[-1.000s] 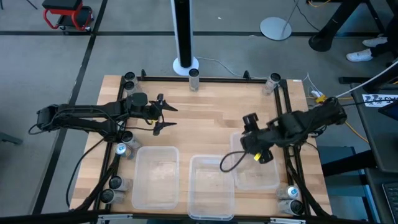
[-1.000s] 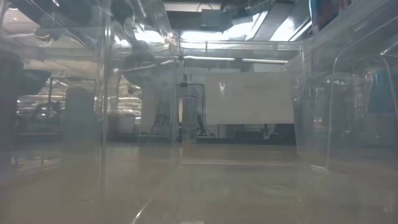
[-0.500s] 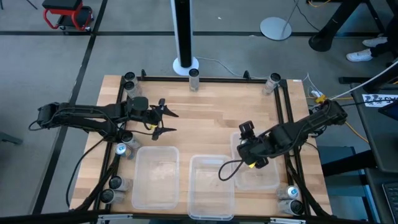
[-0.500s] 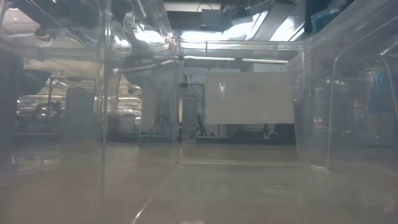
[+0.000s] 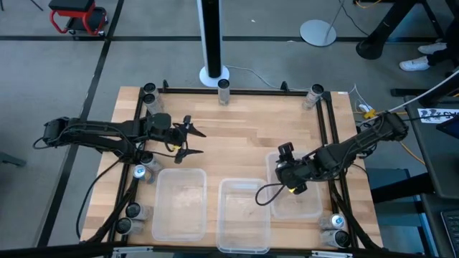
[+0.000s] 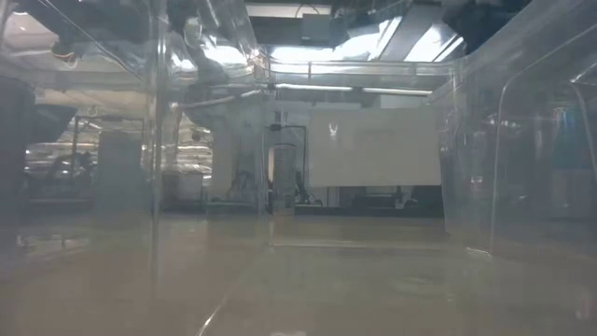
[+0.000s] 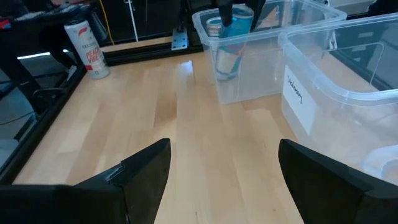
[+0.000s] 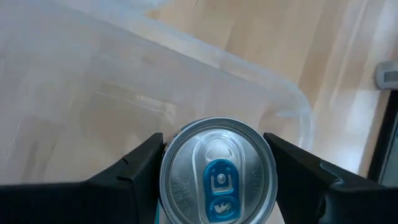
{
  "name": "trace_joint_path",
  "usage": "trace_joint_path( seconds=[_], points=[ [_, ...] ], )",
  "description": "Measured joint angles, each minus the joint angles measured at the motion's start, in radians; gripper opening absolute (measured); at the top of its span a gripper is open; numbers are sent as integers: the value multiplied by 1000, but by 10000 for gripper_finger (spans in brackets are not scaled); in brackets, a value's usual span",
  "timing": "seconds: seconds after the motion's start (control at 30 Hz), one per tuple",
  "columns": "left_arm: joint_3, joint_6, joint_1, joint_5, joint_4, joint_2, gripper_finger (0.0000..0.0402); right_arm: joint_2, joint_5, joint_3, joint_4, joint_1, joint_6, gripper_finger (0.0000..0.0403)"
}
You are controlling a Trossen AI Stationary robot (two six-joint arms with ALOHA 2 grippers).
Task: Sort soda cans
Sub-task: Put the top blue soda can into the right transparent bin
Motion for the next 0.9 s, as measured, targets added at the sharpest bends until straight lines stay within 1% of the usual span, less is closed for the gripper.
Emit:
trace_joint_path(
  seconds=[0.13, 0.23, 0.4, 0.57, 0.7, 0.9],
  points=[
    [0, -1, 0, 0, 3, 0, 288, 0, -37, -61, 37, -32, 18, 235],
    [0, -9, 0, 0, 3, 0, 288, 0, -54, -98, 67, -49, 18, 249],
    [0, -16, 0, 0, 1, 0, 288, 2, -20, -113, 86, -47, 18, 267],
    [0, -22, 0, 0, -5, 0, 288, 2, -18, -113, 86, -48, 17, 287],
    [0, -24, 0, 0, -4, 0, 288, 2, -58, -86, 70, -48, 16, 301],
    [0, -27, 0, 0, -5, 0, 288, 2, -96, 25, -57, -48, 13, 317]
  ],
)
